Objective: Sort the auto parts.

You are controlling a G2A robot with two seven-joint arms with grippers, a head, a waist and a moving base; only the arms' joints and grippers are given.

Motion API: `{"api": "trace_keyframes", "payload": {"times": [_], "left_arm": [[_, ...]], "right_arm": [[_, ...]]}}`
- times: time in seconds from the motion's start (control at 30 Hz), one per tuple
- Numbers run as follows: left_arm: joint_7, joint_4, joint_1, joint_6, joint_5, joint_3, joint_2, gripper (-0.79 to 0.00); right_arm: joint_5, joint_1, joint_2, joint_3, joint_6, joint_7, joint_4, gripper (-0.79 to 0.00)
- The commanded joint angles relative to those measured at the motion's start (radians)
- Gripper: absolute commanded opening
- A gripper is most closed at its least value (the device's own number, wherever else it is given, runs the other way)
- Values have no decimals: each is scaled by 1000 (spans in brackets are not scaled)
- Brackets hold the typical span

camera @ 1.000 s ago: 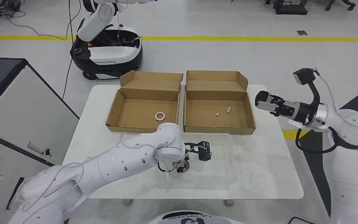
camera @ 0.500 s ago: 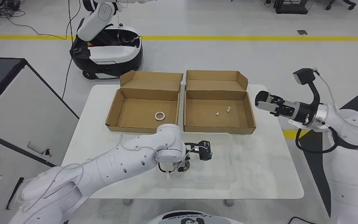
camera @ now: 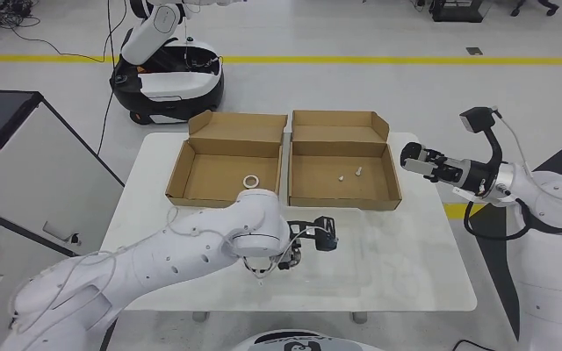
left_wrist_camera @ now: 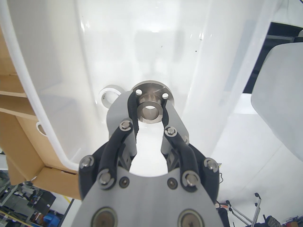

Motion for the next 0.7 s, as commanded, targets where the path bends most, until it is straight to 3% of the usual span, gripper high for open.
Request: {"api": "trace_keyframes", "payload": {"times": [0.0,0.27,0.67], "left_arm": [[3,-16,-13,-3,-23,-13,16,-785],[30,-65,-51,-30,-78,-62,81,-785],[30,-65,-51,-30,-78,-62,81,-785]], "right_arm": [[0,0,0,0,0,0,0,0],[0,0,0,0,0,0,0,0],[0,0,0,0,0,0,0,0]]}}
